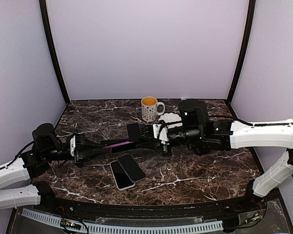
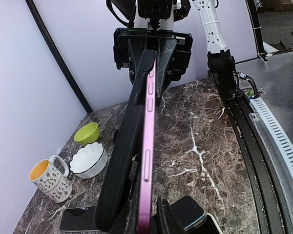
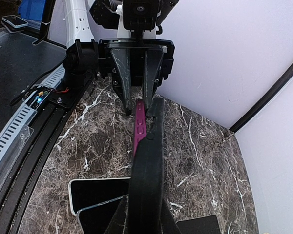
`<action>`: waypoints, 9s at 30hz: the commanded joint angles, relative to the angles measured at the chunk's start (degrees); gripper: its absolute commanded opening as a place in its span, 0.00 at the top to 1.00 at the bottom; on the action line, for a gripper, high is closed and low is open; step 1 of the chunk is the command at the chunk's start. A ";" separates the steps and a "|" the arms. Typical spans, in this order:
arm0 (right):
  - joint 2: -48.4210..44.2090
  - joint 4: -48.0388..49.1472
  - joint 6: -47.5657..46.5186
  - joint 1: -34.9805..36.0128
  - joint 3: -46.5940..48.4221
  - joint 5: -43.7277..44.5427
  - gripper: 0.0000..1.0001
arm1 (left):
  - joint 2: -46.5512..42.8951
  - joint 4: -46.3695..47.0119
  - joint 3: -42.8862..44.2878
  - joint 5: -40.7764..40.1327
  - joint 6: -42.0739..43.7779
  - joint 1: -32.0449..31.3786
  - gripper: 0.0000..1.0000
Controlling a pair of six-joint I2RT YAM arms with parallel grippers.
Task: Take the phone out of the phone case
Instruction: Pass from the right arm to the left, then remove the phone case from the phone, then place the phone case at the center of the board.
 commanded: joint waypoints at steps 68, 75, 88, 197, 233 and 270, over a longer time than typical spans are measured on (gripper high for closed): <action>11.66 -30.93 32.55 1.57 29.40 15.02 0.04 | 12.74 -12.69 10.99 -1.67 7.36 -2.07 1.00; 20.53 -44.37 31.46 1.96 39.81 9.67 0.12 | 16.70 -15.21 13.02 -1.55 6.85 -3.61 1.00; 29.79 -51.41 30.06 3.19 49.90 6.38 0.36 | 15.97 -17.05 12.54 -3.01 7.17 -3.83 1.00; 27.63 -57.61 28.50 4.91 42.98 14.34 1.00 | 13.61 -15.71 10.63 -23.33 6.94 -3.90 1.00; 13.78 -35.60 57.49 -14.61 15.42 21.86 1.00 | 11.44 -15.68 9.79 -25.03 7.74 -3.85 1.00; 8.65 1.32 72.70 -32.71 -15.87 27.18 0.97 | 11.24 -15.68 9.40 -26.06 7.65 -3.87 1.00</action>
